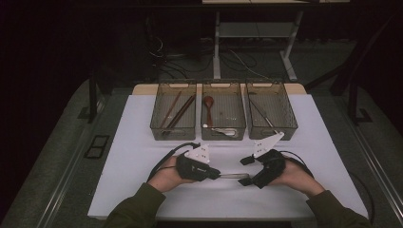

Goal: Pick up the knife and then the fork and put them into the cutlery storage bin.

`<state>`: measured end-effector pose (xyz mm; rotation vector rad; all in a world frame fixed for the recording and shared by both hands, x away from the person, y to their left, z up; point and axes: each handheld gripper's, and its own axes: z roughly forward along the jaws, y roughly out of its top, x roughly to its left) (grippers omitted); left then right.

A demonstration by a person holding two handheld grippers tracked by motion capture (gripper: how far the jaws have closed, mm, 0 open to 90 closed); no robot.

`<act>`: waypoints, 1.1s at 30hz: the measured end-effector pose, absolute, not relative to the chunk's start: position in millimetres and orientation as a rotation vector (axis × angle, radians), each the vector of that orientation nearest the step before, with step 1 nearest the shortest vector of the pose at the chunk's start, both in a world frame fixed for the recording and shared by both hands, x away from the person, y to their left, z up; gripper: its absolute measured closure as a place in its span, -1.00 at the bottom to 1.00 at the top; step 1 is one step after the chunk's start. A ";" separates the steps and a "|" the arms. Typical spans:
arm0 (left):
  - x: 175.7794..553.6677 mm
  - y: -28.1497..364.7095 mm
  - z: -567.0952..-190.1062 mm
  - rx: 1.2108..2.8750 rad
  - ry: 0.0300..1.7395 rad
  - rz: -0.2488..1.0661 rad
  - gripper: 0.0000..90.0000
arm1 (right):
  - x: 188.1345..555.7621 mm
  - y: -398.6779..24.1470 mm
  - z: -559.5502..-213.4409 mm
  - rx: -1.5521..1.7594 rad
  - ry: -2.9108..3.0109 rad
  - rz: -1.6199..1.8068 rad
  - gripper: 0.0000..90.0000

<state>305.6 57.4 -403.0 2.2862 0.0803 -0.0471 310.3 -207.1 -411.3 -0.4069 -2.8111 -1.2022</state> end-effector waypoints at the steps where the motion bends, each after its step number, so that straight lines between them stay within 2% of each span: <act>1: 306.3 55.2 -401.8 2.286 0.073 -0.046 0.87 | 313.0 -205.0 -411.6 -0.388 -2.811 -1.196 -0.41; 8: 305.1 46.6 -399.6 2.288 0.034 -0.051 0.87 | 323.3 -188.3 -411.7 -0.281 -2.774 -1.130 -0.05; 13: 303.8 46.5 -399.1 2.288 0.024 -0.051 0.87 | 324.1 -175.0 -415.6 -0.220 -2.758 -1.046 0.13; 22: 303.4 46.1 -398.8 2.287 0.012 -0.048 0.87 | 324.6 -166.2 -417.8 -0.157 -2.742 -0.995 0.74; 33: 301.5 43.0 -403.4 2.299 0.001 -0.069 0.92 | 322.7 -168.7 -411.9 -0.129 -2.691 -1.053 0.92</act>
